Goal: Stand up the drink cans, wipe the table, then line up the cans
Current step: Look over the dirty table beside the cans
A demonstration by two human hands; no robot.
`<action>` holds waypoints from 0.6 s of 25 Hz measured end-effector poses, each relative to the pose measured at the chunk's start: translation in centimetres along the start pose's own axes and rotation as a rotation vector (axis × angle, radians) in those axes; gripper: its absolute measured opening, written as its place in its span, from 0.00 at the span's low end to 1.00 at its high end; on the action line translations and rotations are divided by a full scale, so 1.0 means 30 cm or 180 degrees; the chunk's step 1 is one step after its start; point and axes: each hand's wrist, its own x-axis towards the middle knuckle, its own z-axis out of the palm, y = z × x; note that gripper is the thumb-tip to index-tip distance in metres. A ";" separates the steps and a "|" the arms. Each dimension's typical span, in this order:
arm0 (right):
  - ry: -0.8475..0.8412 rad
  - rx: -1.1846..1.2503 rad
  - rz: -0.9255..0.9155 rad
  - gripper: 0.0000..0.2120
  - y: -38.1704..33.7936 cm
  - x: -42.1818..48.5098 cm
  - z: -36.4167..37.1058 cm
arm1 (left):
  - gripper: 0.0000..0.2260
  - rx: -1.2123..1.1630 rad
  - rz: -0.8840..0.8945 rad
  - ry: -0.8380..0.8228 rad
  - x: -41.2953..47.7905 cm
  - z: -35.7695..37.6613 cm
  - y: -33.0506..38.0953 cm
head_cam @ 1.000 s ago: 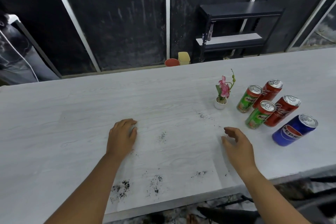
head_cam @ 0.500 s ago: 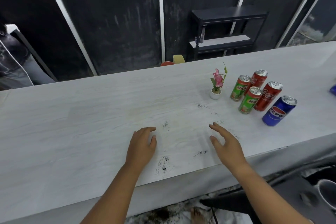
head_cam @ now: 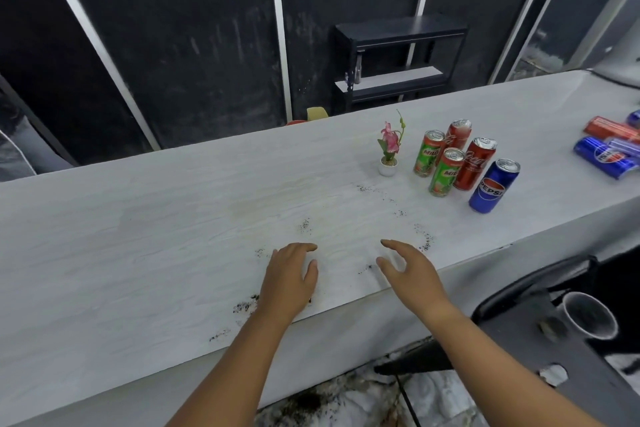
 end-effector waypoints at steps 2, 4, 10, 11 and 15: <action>0.0060 0.0027 -0.0034 0.20 0.016 -0.010 -0.033 | 0.14 -0.0012 0.0050 -0.0080 -0.001 0.026 0.041; 0.0157 0.0026 -0.0050 0.20 0.045 -0.021 -0.080 | 0.14 0.0004 0.0132 -0.0139 0.004 0.059 0.093; 0.0554 0.0059 0.0109 0.19 0.172 -0.097 -0.293 | 0.14 -0.0105 0.0468 -0.0385 0.044 0.223 0.319; 0.0625 0.0047 0.0141 0.19 0.197 -0.115 -0.332 | 0.14 -0.0133 0.0549 -0.0434 0.052 0.258 0.363; 0.1017 0.0027 0.0445 0.19 0.347 -0.213 -0.512 | 0.13 -0.0211 0.1060 -0.0648 0.063 0.449 0.595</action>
